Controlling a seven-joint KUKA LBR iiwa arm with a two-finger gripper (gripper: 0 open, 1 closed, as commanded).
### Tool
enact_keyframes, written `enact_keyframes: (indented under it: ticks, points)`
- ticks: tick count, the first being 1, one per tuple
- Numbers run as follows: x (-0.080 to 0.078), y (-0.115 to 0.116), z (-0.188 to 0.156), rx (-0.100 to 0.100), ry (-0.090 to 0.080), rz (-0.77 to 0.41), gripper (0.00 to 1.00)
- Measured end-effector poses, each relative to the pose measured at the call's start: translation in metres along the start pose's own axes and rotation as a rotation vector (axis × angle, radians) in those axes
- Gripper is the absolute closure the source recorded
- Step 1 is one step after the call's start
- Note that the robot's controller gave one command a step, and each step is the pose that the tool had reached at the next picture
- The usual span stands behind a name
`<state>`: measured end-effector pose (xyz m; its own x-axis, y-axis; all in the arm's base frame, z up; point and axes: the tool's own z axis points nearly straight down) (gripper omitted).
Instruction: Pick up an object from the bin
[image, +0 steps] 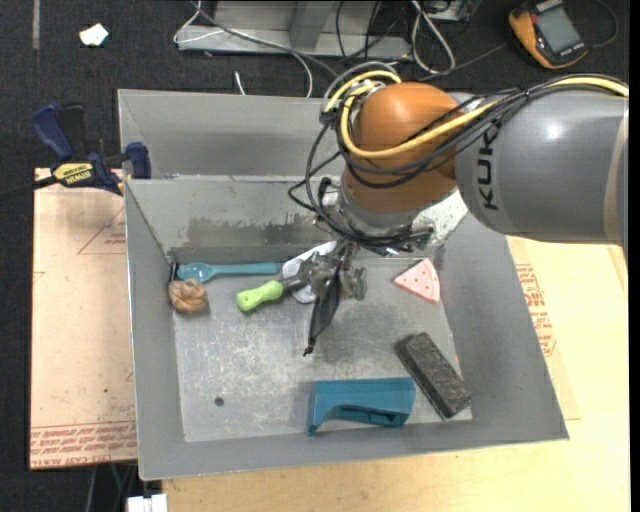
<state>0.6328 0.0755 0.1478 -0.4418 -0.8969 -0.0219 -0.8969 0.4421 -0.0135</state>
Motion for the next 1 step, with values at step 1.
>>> enact_keyframes:
  ticks: [1]
  points:
    - [0.0011,-0.0034,0.0054,0.005,-0.003,0.04,1.0]
